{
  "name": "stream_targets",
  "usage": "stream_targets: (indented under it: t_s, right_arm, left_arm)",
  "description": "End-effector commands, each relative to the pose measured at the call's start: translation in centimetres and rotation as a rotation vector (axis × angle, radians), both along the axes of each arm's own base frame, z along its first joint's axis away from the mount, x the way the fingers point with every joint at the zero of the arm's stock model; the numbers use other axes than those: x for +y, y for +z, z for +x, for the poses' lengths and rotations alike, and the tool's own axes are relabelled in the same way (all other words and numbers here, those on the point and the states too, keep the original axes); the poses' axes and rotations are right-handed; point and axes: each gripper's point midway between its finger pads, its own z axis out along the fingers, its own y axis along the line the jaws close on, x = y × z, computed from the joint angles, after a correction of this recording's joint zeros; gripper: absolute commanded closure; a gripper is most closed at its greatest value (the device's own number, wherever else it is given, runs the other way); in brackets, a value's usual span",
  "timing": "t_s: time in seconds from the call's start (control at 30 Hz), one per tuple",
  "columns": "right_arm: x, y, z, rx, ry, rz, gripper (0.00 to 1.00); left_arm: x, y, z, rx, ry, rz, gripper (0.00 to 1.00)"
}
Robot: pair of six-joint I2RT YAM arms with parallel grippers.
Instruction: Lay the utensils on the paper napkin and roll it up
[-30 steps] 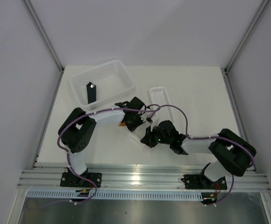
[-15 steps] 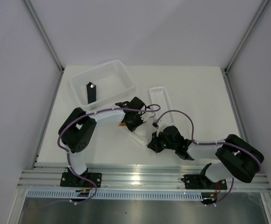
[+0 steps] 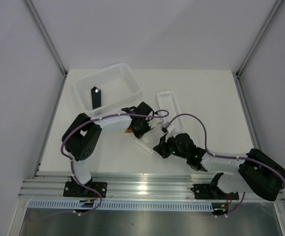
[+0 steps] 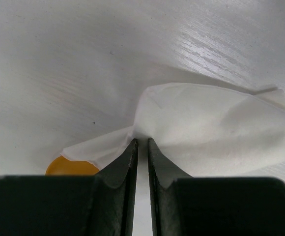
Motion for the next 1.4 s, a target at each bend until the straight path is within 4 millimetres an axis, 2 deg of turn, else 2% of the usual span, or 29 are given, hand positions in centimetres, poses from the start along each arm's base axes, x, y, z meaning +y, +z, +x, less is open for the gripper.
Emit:
stream_targets:
  t_s: [0.0, 0.17, 0.2, 0.27, 0.33, 0.37, 0.5, 0.57, 0.63, 0.67, 0.73, 0.77, 0.83, 0.93, 1.07, 1.1, 1.17, 1.27, 1.37]
  right_arm:
    - [1.9, 0.9, 0.5, -0.057, 0.044, 0.026, 1.0]
    - [2.5, -1.8, 0.8, -0.033, 0.046, -0.046, 1.0]
    - [2.3, -3.0, 0.9, -0.012, 0.039, -0.081, 1.0]
    - [1.5, -4.5, 1.1, 0.017, 0.001, -0.151, 1.0]
    - [0.9, -4.6, 1.2, 0.026, -0.035, -0.185, 1.0]
    - [-0.1, -5.3, 1.2, 0.037, -0.079, -0.237, 1.0]
    - [-1.8, -6.6, 0.4, 0.103, -0.12, -0.303, 1.0]
    - [-2.1, -6.3, 0.0, 0.105, -0.123, -0.314, 1.0]
    - [-2.1, -5.2, -0.1, 0.063, -0.109, -0.307, 1.0]
    - [-1.6, -3.3, 0.0, 0.019, -0.096, -0.258, 1.0]
    - [-1.1, -1.1, 0.1, -0.04, -0.081, -0.196, 1.0]
    - [-0.5, 0.9, 0.3, -0.103, -0.065, -0.136, 1.0]
    - [0.3, 3.2, 0.9, -0.17, -0.065, -0.055, 1.0]
    - [1.6, 4.3, 1.6, -0.215, -0.048, -0.016, 1.0]
    - [3.2, 2.0, 2.4, -0.199, -0.025, -0.054, 1.0]
    - [3.5, 0.5, 2.6, -0.188, -0.018, -0.087, 1.0]
    - [3.6, -0.7, 2.6, -0.171, -0.015, -0.108, 1.0]
    - [2.5, -3.7, 2.7, -0.111, -0.06, -0.201, 1.0]
    - [1.0, -5.2, 2.1, -0.056, -0.101, -0.269, 1.0]
  left_arm:
    - [0.8, -1.5, -0.4, 0.035, 0.009, 0.046, 0.84]
    - [0.8, -1.6, -0.4, 0.041, 0.01, 0.048, 0.84]
    - [0.8, -1.6, -0.4, 0.042, 0.01, 0.049, 0.84]
    - [0.7, -1.6, -0.4, 0.039, 0.014, 0.049, 0.86]
    - [0.9, -1.6, -0.4, 0.037, 0.016, 0.054, 0.86]
    - [0.9, -1.6, -0.3, 0.036, 0.019, 0.053, 0.87]
    - [0.9, -1.9, -0.4, 0.042, 0.016, 0.059, 0.87]
    - [0.9, -1.7, -0.3, 0.039, 0.016, 0.056, 0.87]
    - [0.9, -1.7, -0.4, 0.037, 0.014, 0.055, 0.87]
    - [0.8, -1.7, -0.4, 0.035, 0.014, 0.053, 0.87]
    - [1.0, -1.8, -0.5, 0.038, 0.014, 0.057, 0.87]
    - [1.0, -1.8, -0.4, 0.037, 0.016, 0.055, 0.87]
    - [1.0, -1.8, -0.5, 0.038, 0.016, 0.056, 0.87]
    - [1.0, -1.8, -0.4, 0.038, 0.016, 0.057, 0.87]
    - [1.1, -1.9, -0.5, 0.042, 0.017, 0.064, 0.87]
    - [1.0, -2.0, -0.4, 0.042, 0.017, 0.064, 0.87]
    - [1.0, -1.9, -0.5, 0.041, 0.015, 0.063, 0.87]
    - [1.0, -1.9, -0.5, 0.045, 0.014, 0.061, 0.88]
    - [1.0, -2.0, -0.5, 0.045, 0.014, 0.063, 0.9]
